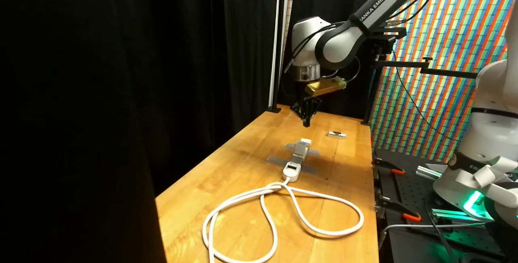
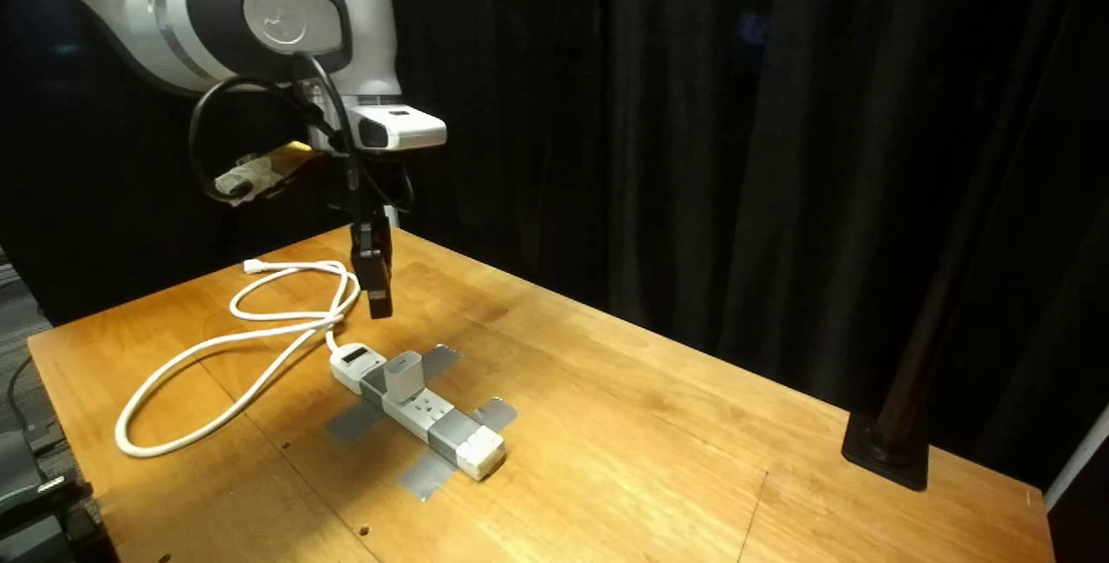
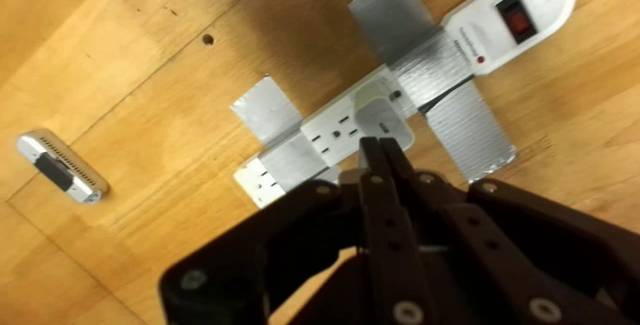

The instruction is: Place the white adaptor on the white extension cable

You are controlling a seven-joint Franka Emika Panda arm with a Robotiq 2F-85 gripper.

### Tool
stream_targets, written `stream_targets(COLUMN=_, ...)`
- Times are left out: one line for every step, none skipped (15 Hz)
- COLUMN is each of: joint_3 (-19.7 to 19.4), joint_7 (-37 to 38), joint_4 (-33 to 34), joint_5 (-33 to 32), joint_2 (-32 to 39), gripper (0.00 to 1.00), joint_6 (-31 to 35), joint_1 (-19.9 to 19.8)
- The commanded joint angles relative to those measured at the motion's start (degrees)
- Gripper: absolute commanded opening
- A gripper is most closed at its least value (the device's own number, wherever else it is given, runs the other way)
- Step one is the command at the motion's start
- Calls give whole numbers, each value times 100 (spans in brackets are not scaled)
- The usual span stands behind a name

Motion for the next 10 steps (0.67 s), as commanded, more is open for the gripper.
stream_targets(joint_3=-193, joint_7=1415, joint_4=260, joint_5=-1018, joint_2=260, gripper=7, joint_6=-406, joint_1=326)
stream_targets(joint_3=-193, joint_7=1669, joint_4=288, joint_5=-1183, joint_2=319, gripper=7, joint_6=-541, joint_1=377)
stream_targets(joint_3=-188, joint_7=1871, joint_4=313, joint_5=-1300, joint_2=386, gripper=8, joint_6=-615, joint_1=415)
stream_targets(joint_3=-172, joint_7=2008, joint_4=350, joint_5=-1361, joint_2=457, gripper=7, joint_6=-698, joint_1=448)
stream_targets(joint_3=-161, joint_7=2076, joint_4=384, joint_5=-1382, joint_2=522, gripper=8, joint_6=-741, joint_1=472)
stream_targets(joint_3=-150, joint_7=2106, joint_4=412, joint_5=-1361, joint_2=582, gripper=6, joint_6=-733, joint_1=493)
stream_targets(joint_3=-133, joint_7=2038, joint_4=444, joint_5=-1320, joint_2=643, gripper=6, joint_6=-693, joint_1=510)
stream_targets(joint_3=-136, joint_7=2038, joint_4=483, joint_5=-1317, joint_2=704, gripper=6, joint_6=-678, joint_1=539)
stream_targets(joint_3=-139, joint_7=1991, joint_4=526, joint_5=-1304, joint_2=773, gripper=6, joint_6=-649, joint_1=557)
stream_targets(joint_3=-150, joint_7=1982, joint_4=564, joint_5=-1311, joint_2=829, gripper=6, joint_6=-634, joint_1=577)
